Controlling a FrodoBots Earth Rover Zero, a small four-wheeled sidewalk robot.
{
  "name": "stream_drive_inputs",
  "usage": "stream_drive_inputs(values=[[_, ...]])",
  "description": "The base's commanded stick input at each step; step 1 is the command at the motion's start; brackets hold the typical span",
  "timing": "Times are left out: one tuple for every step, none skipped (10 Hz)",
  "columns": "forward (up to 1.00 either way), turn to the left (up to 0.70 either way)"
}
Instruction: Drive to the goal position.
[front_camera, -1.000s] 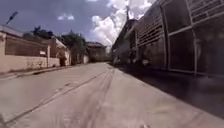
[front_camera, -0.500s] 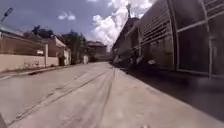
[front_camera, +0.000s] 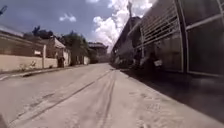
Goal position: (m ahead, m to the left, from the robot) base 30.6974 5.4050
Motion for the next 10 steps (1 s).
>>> stream_drive_inputs(values=[[0.85,0.00],[0.85,0.00],[0.85,0.00],[0.85,0.00],[0.85,0.00],[0.85,0.00],[0.85,0.00],[0.85,0.00],[0.85,0.00],[0.85,0.00]])
